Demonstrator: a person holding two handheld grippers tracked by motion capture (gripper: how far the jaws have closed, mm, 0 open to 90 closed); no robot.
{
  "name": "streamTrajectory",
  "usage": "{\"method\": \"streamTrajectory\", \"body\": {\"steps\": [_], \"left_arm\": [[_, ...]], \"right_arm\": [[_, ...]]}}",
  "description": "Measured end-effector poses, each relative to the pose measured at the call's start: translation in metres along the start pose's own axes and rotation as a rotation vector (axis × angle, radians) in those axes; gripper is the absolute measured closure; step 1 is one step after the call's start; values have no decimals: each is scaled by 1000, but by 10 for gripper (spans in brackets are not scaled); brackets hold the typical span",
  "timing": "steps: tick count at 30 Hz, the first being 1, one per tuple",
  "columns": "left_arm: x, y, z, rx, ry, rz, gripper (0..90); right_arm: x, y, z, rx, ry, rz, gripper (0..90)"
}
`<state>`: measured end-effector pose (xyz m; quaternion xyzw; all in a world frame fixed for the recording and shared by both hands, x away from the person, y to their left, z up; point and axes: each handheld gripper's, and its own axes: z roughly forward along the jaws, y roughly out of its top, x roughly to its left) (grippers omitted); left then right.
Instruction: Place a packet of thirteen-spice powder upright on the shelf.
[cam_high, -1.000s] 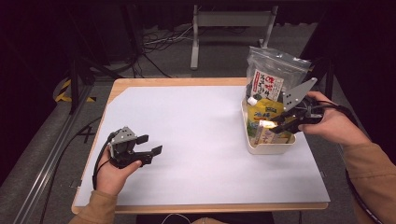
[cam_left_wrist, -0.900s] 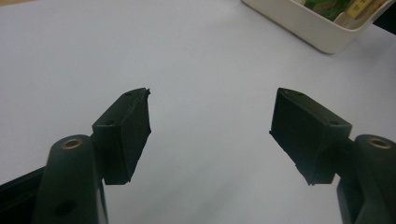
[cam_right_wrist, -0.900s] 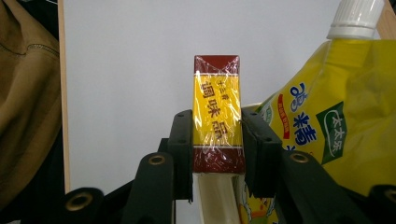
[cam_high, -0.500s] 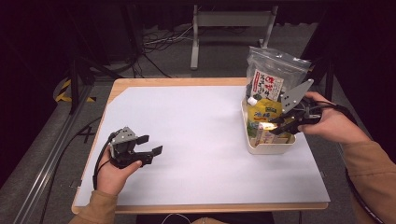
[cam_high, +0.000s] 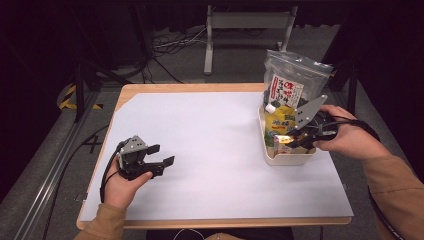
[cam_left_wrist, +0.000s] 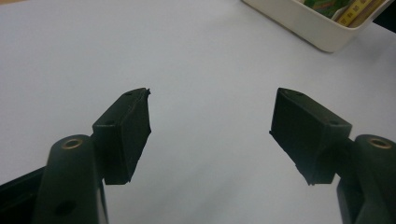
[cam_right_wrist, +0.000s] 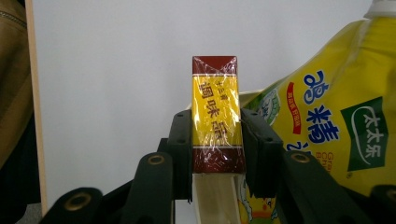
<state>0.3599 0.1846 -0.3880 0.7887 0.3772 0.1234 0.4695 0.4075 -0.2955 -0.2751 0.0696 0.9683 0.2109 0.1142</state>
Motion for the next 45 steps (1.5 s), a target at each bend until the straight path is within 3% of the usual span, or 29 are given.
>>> {"method": "streamTrajectory", "body": {"steps": [4,11,22,24,32,36,38,41,43,45], "left_arm": [[0,0,0,-1,-1,-1,288],[1,0,2,3,-3,-2,287],[1,1,3,1,-7,2,286],[1,1,2,-3,-10,-6,285],[1,-1,-3,-4,-7,-5,277],[-1,-6,-9,-5,-8,-7,272],[-1,-8,-13,-10,-8,-1,271],[-2,-12,-17,-11,-11,-5,270],[-3,-17,-21,-11,-12,-8,269],[-3,-18,-22,-10,-13,-5,269]], "right_arm": [[-1,-3,5,11,-5,7,662],[1,-8,14,79,-39,26,656],[1,-14,14,57,-57,43,604],[1,-15,12,-3,-50,61,569],[8,-15,6,-124,-74,108,490],[18,-13,3,-191,-123,140,458],[25,-11,2,-233,-133,178,456],[31,-10,2,-264,-151,198,455],[42,-9,5,-317,-159,242,442],[46,-9,6,-326,-168,253,443]]}}
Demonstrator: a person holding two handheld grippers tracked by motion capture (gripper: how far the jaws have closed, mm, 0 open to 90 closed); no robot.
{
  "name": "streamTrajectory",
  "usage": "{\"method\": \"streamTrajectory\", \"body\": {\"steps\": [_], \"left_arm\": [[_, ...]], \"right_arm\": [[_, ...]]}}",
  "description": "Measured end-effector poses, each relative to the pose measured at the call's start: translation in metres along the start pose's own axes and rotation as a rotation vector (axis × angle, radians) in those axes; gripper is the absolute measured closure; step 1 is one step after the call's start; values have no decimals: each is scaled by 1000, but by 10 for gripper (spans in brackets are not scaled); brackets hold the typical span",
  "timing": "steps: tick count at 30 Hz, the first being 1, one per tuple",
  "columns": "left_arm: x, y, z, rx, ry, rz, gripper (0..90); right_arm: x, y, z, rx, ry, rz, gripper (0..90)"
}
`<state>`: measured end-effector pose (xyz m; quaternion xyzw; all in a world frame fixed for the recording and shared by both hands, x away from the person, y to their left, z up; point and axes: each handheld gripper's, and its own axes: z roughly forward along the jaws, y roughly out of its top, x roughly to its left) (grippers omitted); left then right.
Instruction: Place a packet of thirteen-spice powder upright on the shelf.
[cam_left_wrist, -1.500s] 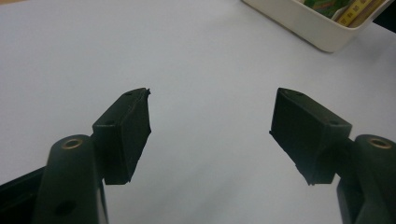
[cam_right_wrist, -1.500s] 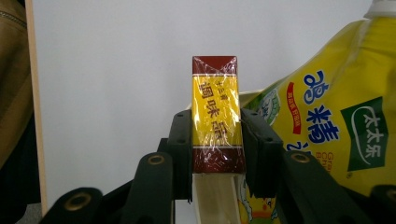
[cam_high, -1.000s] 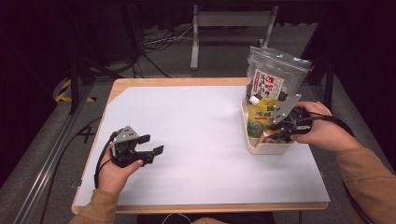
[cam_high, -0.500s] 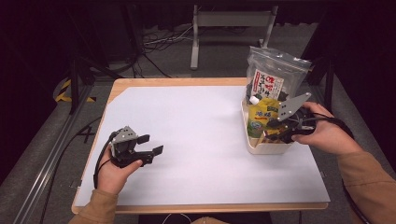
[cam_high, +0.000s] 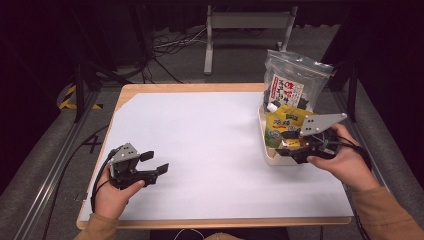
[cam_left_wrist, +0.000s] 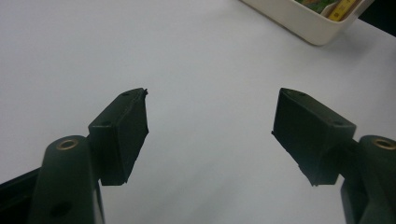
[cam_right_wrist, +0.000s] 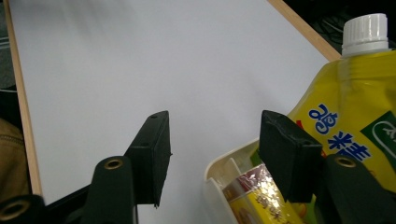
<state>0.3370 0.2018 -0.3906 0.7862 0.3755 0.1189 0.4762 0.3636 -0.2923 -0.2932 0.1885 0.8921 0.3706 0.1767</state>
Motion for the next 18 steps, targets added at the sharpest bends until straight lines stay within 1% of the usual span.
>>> {"method": "streamTrajectory", "body": {"steps": [1,2,3,4,6,8,9,10,13,15,16,18], "left_arm": [[-1,-2,-2,0,1,2,268],[-1,-3,-4,0,-1,3,268],[-1,-3,-4,0,-1,3,268],[-1,-5,-5,-5,0,5,268],[-2,-7,-8,-6,-6,4,266],[-3,-10,-12,-11,-3,4,266],[-4,-12,-13,-12,-8,3,265],[-4,-12,-13,-12,-8,3,264],[-3,-17,-17,-18,-11,-1,263],[-3,-19,-18,-18,-11,-2,262],[-3,-21,-19,-19,-19,-8,262],[-2,-23,-20,-31,-20,0,260]], "right_arm": [[8,-3,1,-21,-7,15,444],[11,-5,2,-31,-6,24,444],[11,-5,2,-31,-6,24,444],[15,-8,3,-44,-6,34,443],[20,-14,6,-65,-8,64,439],[25,-22,9,-82,-7,91,438],[27,-26,11,-89,-8,103,438],[27,-26,11,-89,-8,103,438],[32,-38,15,-100,-11,134,434],[33,-41,17,-102,-13,138,432],[34,-44,18,-105,-12,147,428],[36,-49,21,-115,-15,162,421]]}}
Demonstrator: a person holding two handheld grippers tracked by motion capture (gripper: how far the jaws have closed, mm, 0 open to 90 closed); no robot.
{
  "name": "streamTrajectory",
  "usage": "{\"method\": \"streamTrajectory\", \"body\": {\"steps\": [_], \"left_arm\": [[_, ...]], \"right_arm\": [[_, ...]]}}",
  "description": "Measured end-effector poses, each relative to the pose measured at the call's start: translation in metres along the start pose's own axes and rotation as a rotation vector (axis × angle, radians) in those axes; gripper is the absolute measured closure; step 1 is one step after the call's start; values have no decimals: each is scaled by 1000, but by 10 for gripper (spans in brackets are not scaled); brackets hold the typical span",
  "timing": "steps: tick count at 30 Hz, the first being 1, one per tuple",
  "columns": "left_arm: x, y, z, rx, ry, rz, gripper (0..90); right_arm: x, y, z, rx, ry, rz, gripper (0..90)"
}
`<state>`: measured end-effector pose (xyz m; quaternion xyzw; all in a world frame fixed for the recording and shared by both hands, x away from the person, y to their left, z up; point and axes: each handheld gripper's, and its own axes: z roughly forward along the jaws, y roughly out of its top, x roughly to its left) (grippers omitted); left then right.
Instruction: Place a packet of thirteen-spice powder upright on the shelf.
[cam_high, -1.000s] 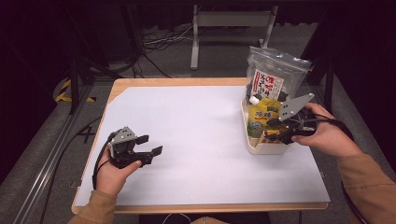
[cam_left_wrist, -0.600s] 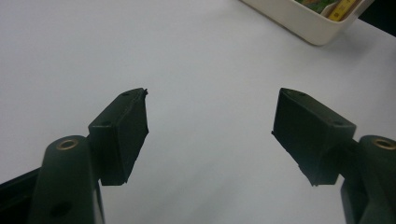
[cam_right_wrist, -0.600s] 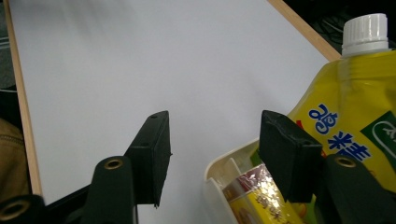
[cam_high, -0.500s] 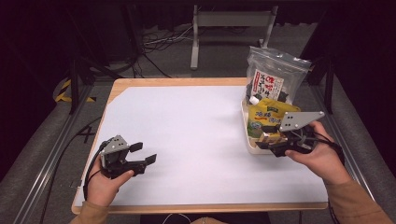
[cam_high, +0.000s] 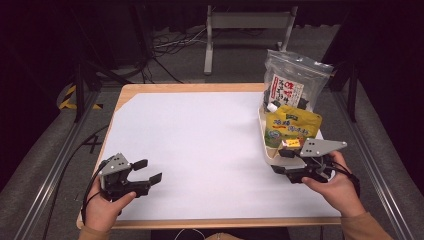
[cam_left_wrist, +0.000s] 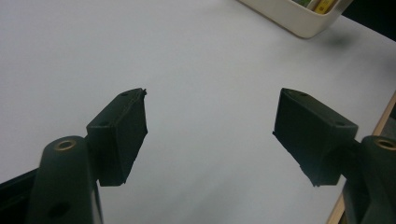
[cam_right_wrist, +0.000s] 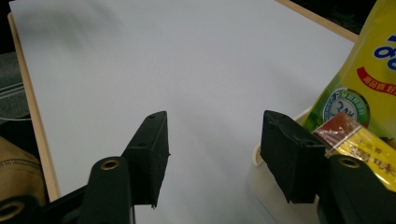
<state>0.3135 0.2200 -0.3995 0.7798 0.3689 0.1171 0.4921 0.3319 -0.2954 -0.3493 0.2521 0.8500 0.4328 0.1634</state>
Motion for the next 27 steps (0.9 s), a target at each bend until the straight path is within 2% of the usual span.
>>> {"method": "streamTrajectory", "body": {"steps": [3,7,11,17,21,27], "left_arm": [[2,-5,-2,-23,-8,2,260],[7,-10,-4,-38,-16,-15,261],[9,-15,-2,-33,-7,-15,263],[11,-19,1,-22,1,23,264],[13,-20,2,-14,-4,20,266],[13,-21,2,-8,-7,19,266]], "right_arm": [[2,-9,4,-9,1,21,418],[5,-22,15,-4,-12,28,428],[6,-37,22,-18,-9,54,429],[4,-55,30,-15,-3,78,417],[1,-61,33,9,-23,76,417],[1,-59,31,-15,-16,83,402]]}}
